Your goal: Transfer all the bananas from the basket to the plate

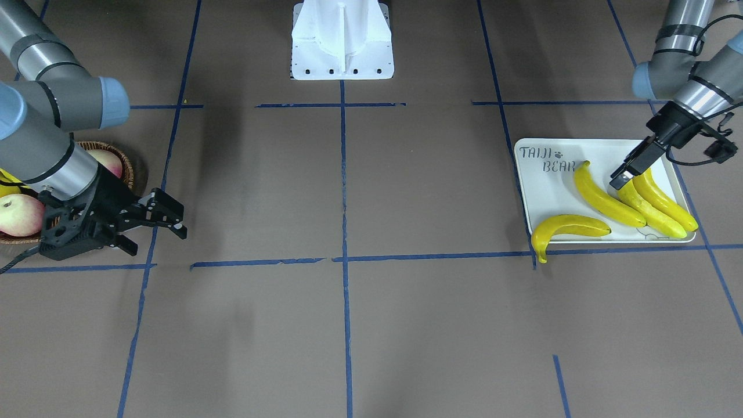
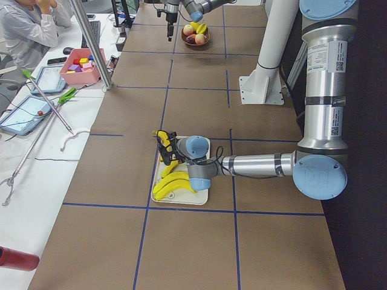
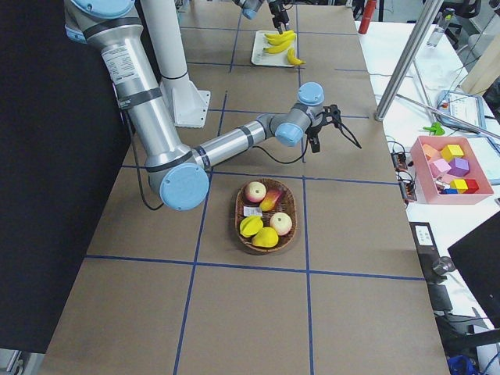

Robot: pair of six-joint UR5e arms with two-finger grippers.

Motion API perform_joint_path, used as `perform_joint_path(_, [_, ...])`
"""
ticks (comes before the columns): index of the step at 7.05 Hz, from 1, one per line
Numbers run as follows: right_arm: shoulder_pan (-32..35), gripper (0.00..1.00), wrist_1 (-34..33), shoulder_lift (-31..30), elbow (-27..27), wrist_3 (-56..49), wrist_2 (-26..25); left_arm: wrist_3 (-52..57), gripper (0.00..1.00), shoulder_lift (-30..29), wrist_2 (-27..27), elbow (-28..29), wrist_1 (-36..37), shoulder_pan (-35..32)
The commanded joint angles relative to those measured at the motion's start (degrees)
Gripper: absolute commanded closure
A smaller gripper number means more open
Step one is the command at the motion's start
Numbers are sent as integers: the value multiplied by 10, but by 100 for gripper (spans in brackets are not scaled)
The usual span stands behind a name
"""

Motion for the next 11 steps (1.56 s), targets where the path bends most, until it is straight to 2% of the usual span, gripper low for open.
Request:
perform_joint_path(1, [7,0,-8,-4,1,-16,0,190,0,9,-3,1,61,-6])
perform_joint_path(3, [10,0,-9,-9,0,-24,0,364,0,10,-7,-1,158,-32])
perform_joint_path(7, [23,0,-29,-10,3,-54,1,690,0,3,-88,-1,380,-140])
perform_joint_path(9, [33,1,-31,-12,1,-55,13,806,0,-12,-126,-35,568,-180])
perform_joint_path(10, [42,1,-45,-14,1,-78,15,877,0,-13,-127,-52,653,-198])
perform_joint_path(11, [65,1,-95,-13,1,-139,37,933,0,-26,-128,-55,739,-206])
